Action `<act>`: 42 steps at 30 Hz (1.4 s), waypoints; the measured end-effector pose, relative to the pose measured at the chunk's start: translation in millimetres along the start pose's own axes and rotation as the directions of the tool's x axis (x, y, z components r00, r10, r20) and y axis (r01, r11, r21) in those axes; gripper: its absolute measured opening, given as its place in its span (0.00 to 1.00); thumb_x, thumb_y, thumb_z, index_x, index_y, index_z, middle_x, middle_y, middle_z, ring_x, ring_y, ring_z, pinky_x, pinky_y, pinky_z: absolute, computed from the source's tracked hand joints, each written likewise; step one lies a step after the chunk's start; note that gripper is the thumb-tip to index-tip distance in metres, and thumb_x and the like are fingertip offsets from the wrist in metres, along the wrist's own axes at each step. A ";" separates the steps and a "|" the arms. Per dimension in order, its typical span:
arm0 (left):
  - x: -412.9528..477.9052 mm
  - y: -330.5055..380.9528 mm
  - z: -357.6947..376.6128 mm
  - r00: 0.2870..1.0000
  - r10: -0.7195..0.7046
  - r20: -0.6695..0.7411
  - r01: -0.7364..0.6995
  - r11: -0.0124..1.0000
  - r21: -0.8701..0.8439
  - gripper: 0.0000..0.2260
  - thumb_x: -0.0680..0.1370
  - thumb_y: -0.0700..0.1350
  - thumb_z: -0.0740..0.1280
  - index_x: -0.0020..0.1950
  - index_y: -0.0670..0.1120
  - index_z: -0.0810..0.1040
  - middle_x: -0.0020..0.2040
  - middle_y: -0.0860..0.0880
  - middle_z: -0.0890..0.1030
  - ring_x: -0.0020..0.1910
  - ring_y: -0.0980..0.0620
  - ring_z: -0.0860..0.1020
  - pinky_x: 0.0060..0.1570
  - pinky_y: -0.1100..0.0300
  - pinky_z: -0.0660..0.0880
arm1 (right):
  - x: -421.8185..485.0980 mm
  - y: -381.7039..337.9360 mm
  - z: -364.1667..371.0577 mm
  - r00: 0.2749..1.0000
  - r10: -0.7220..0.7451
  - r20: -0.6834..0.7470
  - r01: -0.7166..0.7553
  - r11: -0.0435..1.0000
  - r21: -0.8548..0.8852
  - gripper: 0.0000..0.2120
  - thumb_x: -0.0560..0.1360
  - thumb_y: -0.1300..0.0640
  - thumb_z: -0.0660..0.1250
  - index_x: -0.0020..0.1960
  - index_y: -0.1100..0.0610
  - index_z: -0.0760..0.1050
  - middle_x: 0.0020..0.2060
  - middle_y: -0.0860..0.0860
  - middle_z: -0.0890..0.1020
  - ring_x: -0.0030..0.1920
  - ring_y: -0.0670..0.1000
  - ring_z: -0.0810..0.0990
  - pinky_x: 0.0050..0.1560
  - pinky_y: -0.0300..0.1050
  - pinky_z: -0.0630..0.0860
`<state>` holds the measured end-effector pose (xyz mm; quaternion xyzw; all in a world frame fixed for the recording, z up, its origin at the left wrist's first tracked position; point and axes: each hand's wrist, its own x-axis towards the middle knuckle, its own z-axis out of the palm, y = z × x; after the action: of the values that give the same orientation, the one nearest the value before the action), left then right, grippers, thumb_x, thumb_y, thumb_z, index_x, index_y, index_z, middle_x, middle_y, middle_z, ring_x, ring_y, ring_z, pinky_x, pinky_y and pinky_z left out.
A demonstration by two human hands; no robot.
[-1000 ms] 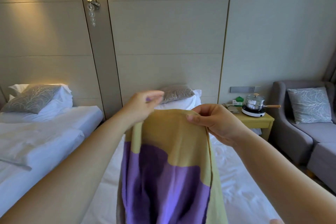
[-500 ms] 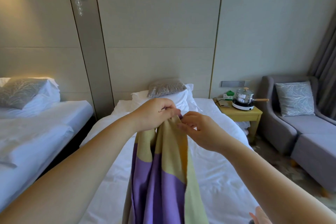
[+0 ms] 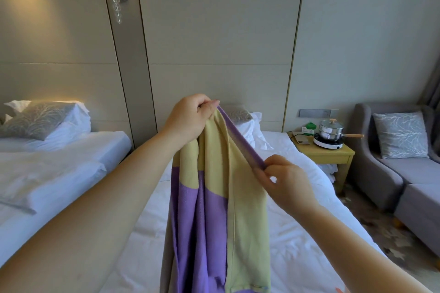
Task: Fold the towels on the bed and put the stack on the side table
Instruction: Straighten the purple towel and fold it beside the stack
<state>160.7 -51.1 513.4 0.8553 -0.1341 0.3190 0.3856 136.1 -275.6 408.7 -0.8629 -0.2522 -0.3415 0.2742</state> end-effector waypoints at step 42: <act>-0.4 2.3 23.9 0.981 -0.172 0.091 0.188 0.956 -0.224 0.13 0.80 0.48 0.65 0.35 0.47 0.75 0.19 0.58 0.62 0.20 0.59 0.60 0.23 0.68 0.58 | 11.9 -12.9 24.4 0.964 0.142 0.227 -0.231 0.869 0.437 0.06 0.73 0.57 0.72 0.49 0.51 0.82 0.50 0.42 0.77 0.51 0.39 0.76 0.54 0.29 0.71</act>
<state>169.9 -70.4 502.6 0.8240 -0.1054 0.2341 0.5050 146.7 -247.6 406.2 -0.8219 -0.2658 -0.1611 0.4774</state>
